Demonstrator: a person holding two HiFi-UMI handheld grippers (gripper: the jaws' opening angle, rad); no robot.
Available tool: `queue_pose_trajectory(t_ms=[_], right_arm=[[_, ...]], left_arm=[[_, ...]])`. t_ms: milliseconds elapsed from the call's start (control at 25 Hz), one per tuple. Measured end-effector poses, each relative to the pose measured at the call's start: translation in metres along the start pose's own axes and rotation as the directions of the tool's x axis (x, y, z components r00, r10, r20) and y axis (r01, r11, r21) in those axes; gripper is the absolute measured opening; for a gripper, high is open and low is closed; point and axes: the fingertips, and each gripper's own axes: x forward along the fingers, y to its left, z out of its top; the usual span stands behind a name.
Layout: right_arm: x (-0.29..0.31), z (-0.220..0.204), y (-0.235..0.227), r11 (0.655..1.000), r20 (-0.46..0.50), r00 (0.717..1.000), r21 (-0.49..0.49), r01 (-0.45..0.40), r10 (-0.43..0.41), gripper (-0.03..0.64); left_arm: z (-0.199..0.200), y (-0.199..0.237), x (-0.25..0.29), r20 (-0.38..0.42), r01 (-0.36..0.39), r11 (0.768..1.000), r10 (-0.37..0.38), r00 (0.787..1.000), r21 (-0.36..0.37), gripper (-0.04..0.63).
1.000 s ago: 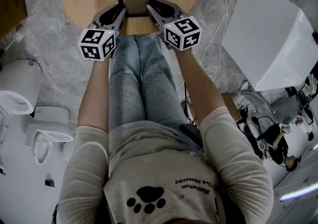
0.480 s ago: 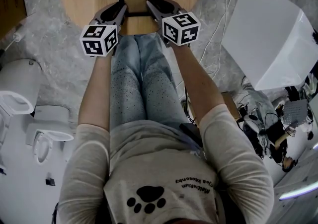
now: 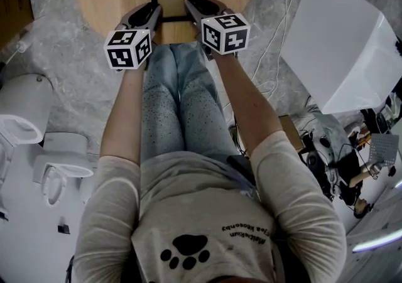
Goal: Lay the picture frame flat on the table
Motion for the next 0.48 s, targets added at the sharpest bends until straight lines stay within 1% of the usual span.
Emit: queue_pose_trajectory(t_ms=[240,480], right_arm=[[-0.0012,-0.0030,-0.0038,0.999,-0.019,0.999,0.009,0.037,-0.037,0.096],[0.0007,-0.0045,-0.0044,0.997,-0.026,0.997,0.003,0.078,-0.078,0.100]], left_arm=[[-0.0021,-0.0022,0.0023,-0.015,-0.009,1.000,0.009,1.000,0.003,0.097],[-0.0032,-0.0003,0.0027,-0.021,-0.040,0.999,0.040,0.999,0.017,0.098]])
